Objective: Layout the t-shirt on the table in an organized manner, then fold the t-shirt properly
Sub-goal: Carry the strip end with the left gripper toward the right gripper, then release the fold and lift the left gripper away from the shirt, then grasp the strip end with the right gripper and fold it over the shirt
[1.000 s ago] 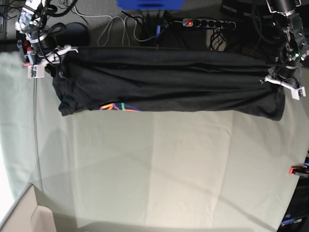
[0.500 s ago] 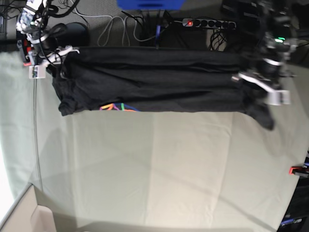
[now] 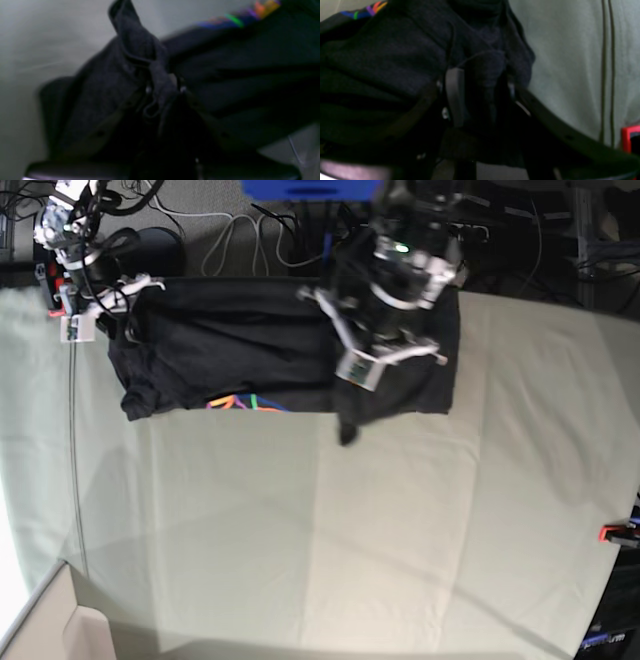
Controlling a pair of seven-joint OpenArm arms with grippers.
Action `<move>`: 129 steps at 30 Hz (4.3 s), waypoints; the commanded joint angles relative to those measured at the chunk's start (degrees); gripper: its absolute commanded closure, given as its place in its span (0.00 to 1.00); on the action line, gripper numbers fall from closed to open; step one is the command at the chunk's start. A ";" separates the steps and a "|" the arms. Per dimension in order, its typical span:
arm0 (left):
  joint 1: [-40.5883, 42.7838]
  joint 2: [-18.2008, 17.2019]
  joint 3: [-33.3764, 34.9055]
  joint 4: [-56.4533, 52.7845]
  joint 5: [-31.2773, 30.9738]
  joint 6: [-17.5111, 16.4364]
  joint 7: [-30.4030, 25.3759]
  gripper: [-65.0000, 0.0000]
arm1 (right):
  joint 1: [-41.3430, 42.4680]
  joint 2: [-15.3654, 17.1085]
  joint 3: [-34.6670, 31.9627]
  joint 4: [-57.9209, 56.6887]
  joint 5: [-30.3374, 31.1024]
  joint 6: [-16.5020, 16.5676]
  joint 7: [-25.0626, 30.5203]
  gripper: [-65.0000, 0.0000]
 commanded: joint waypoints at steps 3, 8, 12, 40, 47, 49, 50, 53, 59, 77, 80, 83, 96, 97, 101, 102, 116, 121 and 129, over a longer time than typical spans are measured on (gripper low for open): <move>-0.72 0.39 3.05 -1.71 0.61 -0.02 -1.40 1.00 | -0.20 0.40 0.24 1.01 0.70 0.21 1.33 0.66; -1.86 0.39 5.77 -2.77 0.26 -0.02 -1.40 1.00 | -0.20 0.40 0.24 1.01 0.70 0.21 1.33 0.66; -2.57 0.48 8.50 -2.77 0.44 0.07 -1.40 1.00 | -0.20 0.40 0.24 1.01 0.70 0.21 1.33 0.65; -1.60 -0.13 12.89 3.91 0.00 -0.11 1.59 0.55 | -0.99 0.40 0.24 1.01 0.70 0.21 1.24 0.65; -0.19 -0.13 2.17 5.06 0.09 -0.02 2.12 0.92 | -0.64 0.31 0.24 1.01 0.97 0.21 1.24 0.65; -0.46 -0.13 0.85 2.42 0.09 -0.20 2.12 1.00 | -0.56 0.31 0.24 1.01 0.97 0.21 1.24 0.65; -0.72 -0.13 0.76 1.10 0.09 -0.37 2.12 1.00 | -0.56 0.22 0.24 1.01 0.97 0.21 1.24 0.65; -0.81 -0.13 3.75 -3.73 0.09 -0.55 2.20 0.99 | -0.47 -0.39 0.42 1.01 0.88 0.21 1.24 0.65; -2.39 -2.07 15.97 -8.57 0.09 -0.20 2.20 0.99 | -0.47 -0.48 0.50 1.01 0.97 0.21 1.24 0.65; 2.27 -8.04 1.64 7.52 0.00 -0.37 2.20 0.97 | 0.68 -5.23 4.11 9.80 0.97 0.21 1.24 0.32; 2.18 -7.78 -5.57 7.17 -0.09 -0.46 1.76 0.87 | 2.43 -5.23 4.55 9.71 0.61 0.21 1.24 0.27; 1.65 -7.08 -11.02 7.17 -2.46 -0.55 1.68 0.73 | 3.93 -4.96 5.52 7.34 0.61 0.21 1.24 0.26; -1.95 -7.08 -27.28 3.74 -19.43 -0.55 2.20 0.60 | 6.21 -0.13 5.52 -7.61 0.53 0.21 1.15 0.26; -2.04 -7.08 -27.64 3.12 -19.69 -0.55 2.20 0.60 | 6.13 -0.13 5.52 -7.78 0.53 0.21 1.15 0.26; -2.48 -7.08 -28.43 2.16 -19.78 -0.55 2.20 0.60 | 4.81 -0.30 2.09 -7.78 0.53 0.21 1.15 0.26; -2.83 -7.08 -28.43 2.16 -19.78 -0.55 2.20 0.60 | 4.37 -0.30 0.94 -7.78 0.53 0.21 1.24 0.26; -2.74 -8.48 -30.98 2.16 -19.87 -0.55 2.20 0.60 | 4.02 -0.13 -6.97 -7.96 0.53 0.21 1.24 0.59; -2.74 -8.66 -34.49 2.16 -19.87 -0.55 2.12 0.60 | 3.93 -0.13 -8.20 -7.87 0.53 0.21 1.15 1.00; -2.74 -8.66 -38.80 2.60 -19.87 -0.55 2.12 0.60 | 1.82 -0.48 -8.20 2.33 0.53 0.21 1.15 1.00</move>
